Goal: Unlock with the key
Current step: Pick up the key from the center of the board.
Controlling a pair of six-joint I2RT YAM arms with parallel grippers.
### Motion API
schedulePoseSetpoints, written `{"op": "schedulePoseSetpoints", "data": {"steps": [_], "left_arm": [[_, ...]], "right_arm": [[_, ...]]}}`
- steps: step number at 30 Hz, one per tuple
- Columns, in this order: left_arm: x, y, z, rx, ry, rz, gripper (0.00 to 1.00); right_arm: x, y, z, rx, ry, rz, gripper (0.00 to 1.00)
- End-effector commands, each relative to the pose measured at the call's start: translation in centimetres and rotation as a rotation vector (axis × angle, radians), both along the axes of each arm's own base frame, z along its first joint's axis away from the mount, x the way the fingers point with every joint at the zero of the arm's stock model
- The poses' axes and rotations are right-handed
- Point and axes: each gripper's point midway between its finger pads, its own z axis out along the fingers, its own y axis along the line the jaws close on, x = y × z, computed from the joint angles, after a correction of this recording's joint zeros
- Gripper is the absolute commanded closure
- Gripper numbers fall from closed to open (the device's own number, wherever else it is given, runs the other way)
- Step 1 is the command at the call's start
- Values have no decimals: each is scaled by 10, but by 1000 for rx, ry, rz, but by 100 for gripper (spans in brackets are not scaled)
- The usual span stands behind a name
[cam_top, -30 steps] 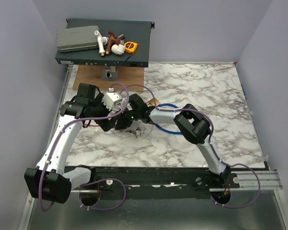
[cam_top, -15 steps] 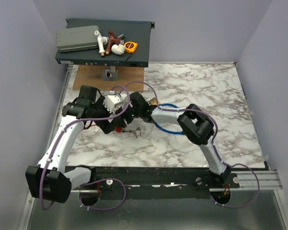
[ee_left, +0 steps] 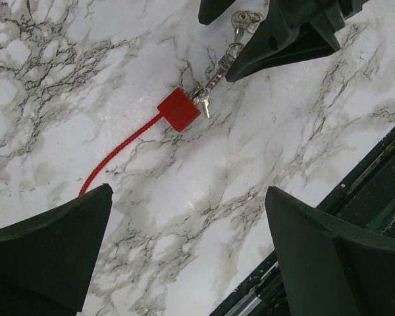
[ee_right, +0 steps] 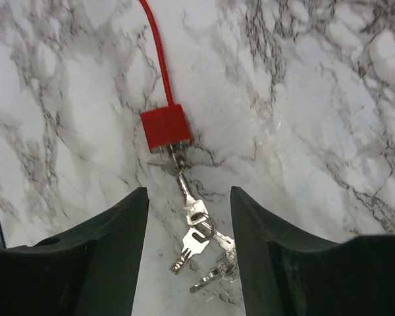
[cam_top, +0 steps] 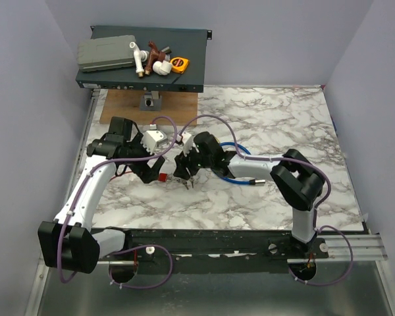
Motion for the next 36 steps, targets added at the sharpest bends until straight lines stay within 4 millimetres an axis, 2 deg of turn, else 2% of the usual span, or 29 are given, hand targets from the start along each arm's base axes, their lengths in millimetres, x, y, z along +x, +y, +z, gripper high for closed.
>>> {"op": "schedulePoseSetpoints", "data": {"steps": [1, 8, 15, 24, 26, 30, 36], "left_arm": [[3, -7, 8, -51, 15, 9, 2], [4, -8, 10, -55, 12, 14, 2], [5, -11, 10, -72, 15, 16, 2], [7, -16, 15, -84, 9, 2, 2], [7, -18, 17, -87, 6, -5, 2], [5, -24, 22, -118, 2, -30, 1], [-5, -35, 28, -187, -6, -89, 2]], "right_arm": [[-5, -2, -33, -65, 4, -1, 46], [-7, -2, -55, -151, -7, -10, 53], [-13, -14, -71, -270, -95, -7, 55], [-23, -31, -85, -380, -147, -27, 72], [-23, -33, -84, -382, -147, -37, 79], [-24, -32, -71, -339, -137, -68, 98], [-31, -20, -39, -198, -130, -63, 99]]}}
